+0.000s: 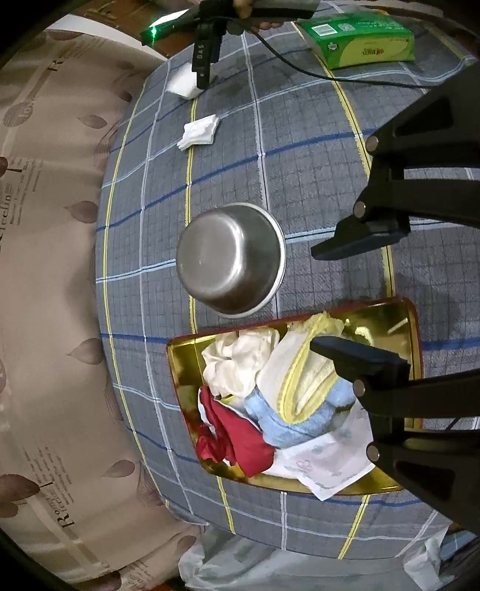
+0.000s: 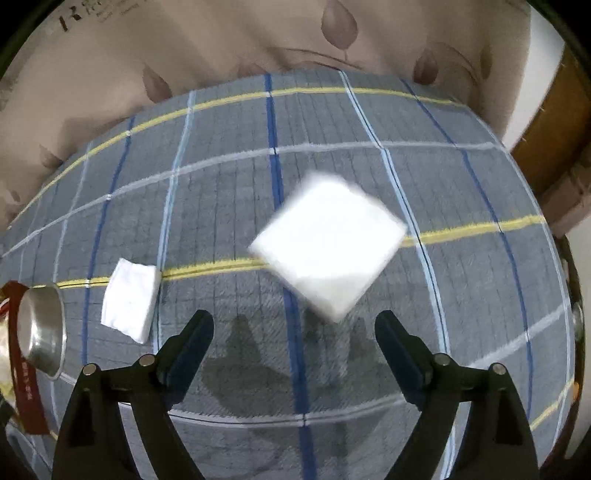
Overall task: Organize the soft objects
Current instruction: 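Move the right gripper to the white foam block and grasp it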
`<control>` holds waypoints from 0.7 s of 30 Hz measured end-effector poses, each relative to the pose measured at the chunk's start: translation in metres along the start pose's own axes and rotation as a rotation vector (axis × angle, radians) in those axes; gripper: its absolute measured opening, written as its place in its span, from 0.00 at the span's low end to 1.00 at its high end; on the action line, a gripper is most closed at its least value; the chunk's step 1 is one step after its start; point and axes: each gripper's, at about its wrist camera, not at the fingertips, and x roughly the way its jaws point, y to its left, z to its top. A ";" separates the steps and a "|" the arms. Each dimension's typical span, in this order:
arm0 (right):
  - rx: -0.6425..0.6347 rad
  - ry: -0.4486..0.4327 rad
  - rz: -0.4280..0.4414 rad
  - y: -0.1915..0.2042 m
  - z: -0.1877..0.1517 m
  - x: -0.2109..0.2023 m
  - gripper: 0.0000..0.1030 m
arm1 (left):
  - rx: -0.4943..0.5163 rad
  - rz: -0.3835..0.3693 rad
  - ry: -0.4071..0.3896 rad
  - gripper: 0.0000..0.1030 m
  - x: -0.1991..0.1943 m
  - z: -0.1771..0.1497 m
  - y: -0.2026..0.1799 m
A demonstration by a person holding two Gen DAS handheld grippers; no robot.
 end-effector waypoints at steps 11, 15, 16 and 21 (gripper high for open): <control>0.257 -0.015 0.131 -0.049 0.021 0.005 0.91 | 0.030 -0.020 -0.002 0.42 -0.003 0.007 -0.019; 0.347 0.012 0.080 -0.046 0.029 0.019 0.91 | 0.041 -0.025 -0.009 0.42 -0.002 0.010 -0.026; 0.350 0.011 0.075 -0.045 0.030 0.022 0.91 | 0.041 -0.034 -0.014 0.42 -0.003 0.010 -0.026; 0.334 0.003 -0.009 -0.033 0.036 0.035 0.90 | -0.003 -0.060 -0.022 0.42 -0.005 0.013 -0.012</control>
